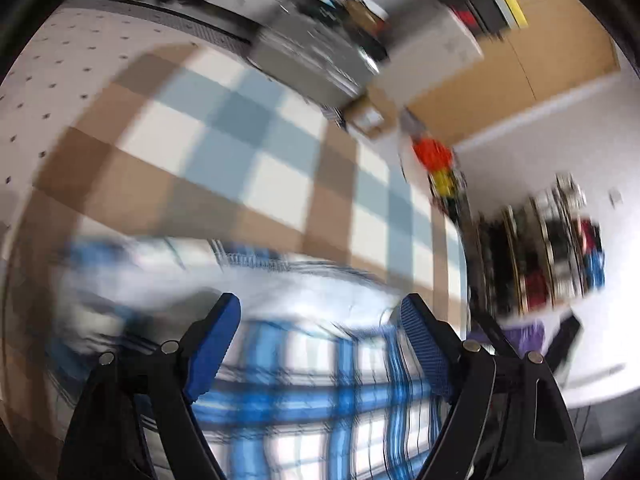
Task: Fold large clothes
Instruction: 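Release the shirt and hold both open grippers above the folded shirt, then press both open grippers down onto the folded plaid shirt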
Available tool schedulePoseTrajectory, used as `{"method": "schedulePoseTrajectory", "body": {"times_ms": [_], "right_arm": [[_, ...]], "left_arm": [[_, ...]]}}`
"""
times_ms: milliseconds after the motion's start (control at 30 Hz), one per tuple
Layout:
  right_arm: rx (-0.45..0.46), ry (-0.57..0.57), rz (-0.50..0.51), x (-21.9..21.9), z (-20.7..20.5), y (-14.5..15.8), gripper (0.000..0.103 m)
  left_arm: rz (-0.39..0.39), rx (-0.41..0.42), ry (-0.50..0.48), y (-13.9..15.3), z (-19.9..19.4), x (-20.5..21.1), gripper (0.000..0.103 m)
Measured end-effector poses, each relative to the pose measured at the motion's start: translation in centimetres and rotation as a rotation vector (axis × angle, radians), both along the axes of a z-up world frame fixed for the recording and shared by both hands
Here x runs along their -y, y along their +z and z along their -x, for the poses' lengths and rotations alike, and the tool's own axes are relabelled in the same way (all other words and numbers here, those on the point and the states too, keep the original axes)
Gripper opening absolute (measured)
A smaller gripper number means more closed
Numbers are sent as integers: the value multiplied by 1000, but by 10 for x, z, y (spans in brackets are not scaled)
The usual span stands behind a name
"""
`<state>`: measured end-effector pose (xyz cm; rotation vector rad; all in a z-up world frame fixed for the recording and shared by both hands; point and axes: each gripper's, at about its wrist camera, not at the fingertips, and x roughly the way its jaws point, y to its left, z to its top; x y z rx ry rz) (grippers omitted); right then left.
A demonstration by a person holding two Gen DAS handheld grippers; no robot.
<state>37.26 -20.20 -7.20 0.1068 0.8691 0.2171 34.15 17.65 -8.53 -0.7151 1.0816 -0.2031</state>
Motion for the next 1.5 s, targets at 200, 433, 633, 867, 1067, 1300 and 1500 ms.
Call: {"method": "schedulePoseTrajectory", "body": {"times_ms": [200, 433, 633, 867, 1067, 1300, 1500], "right_arm": [[-36, 109, 11, 7, 43, 7, 89], [-73, 292, 140, -8, 130, -14, 92], [-101, 250, 308, -12, 144, -62, 98], [-94, 168, 338, -20, 151, -56, 99], [4, 159, 299, -16, 161, -22, 100], [-191, -19, 262, 25, 99, -49, 100], [-250, 22, 300, 25, 85, -72, 103]], "left_arm": [[-110, 30, -157, 12, 38, 19, 79], [-213, 45, -428, 0, 110, 83, 79], [-372, -153, -374, -64, 113, 86, 80], [-371, -147, -302, -52, 129, 78, 80], [-361, -48, -347, -13, 140, 95, 80], [-271, -151, -307, -35, 86, 101, 80], [-269, -202, -266, -47, 80, 96, 80]]}}
